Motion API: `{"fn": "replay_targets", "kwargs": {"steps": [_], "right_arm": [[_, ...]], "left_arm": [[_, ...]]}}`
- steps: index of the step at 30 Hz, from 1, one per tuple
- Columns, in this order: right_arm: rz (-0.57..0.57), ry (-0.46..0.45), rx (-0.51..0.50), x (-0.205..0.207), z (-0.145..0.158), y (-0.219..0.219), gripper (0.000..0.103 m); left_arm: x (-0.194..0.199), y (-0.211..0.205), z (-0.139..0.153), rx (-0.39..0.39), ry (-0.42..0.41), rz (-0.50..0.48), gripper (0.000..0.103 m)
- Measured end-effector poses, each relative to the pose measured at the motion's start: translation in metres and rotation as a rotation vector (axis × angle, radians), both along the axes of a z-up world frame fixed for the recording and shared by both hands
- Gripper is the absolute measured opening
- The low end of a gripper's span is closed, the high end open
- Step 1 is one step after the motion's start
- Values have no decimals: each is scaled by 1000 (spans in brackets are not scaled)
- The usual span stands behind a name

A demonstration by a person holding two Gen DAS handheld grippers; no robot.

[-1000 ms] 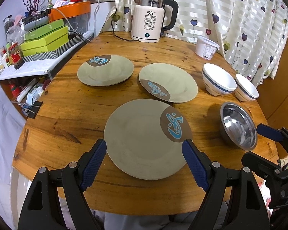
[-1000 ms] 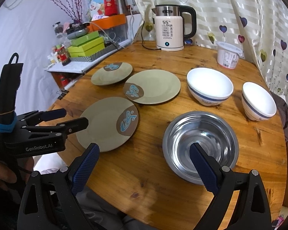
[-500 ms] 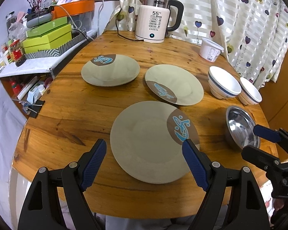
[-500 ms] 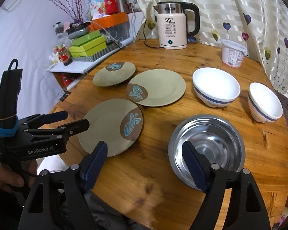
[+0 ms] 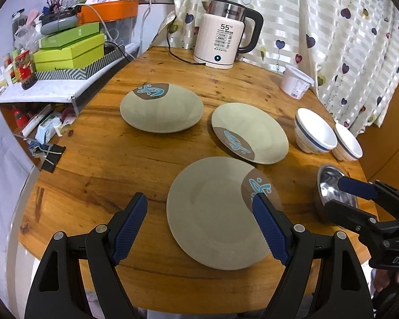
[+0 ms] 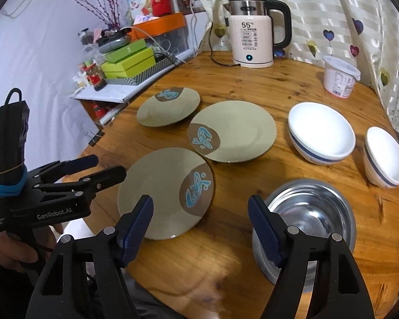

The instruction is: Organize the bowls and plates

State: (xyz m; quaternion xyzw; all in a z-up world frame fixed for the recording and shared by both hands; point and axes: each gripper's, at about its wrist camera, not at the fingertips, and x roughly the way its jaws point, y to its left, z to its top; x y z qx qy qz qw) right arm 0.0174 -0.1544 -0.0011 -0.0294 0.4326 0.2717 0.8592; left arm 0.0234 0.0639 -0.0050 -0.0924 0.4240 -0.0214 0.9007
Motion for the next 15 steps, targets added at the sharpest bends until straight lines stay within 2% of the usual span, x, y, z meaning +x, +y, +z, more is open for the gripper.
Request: {"fn": "replay_targets", "kwargs": {"steps": [5, 15], "right_arm": [[23, 14, 3, 13, 3, 12, 74], [81, 46, 45, 46, 7, 36, 73]], "left_arm": [[7, 14, -2, -43, 4, 2, 81], [26, 46, -3, -60, -1, 66, 81]]}}
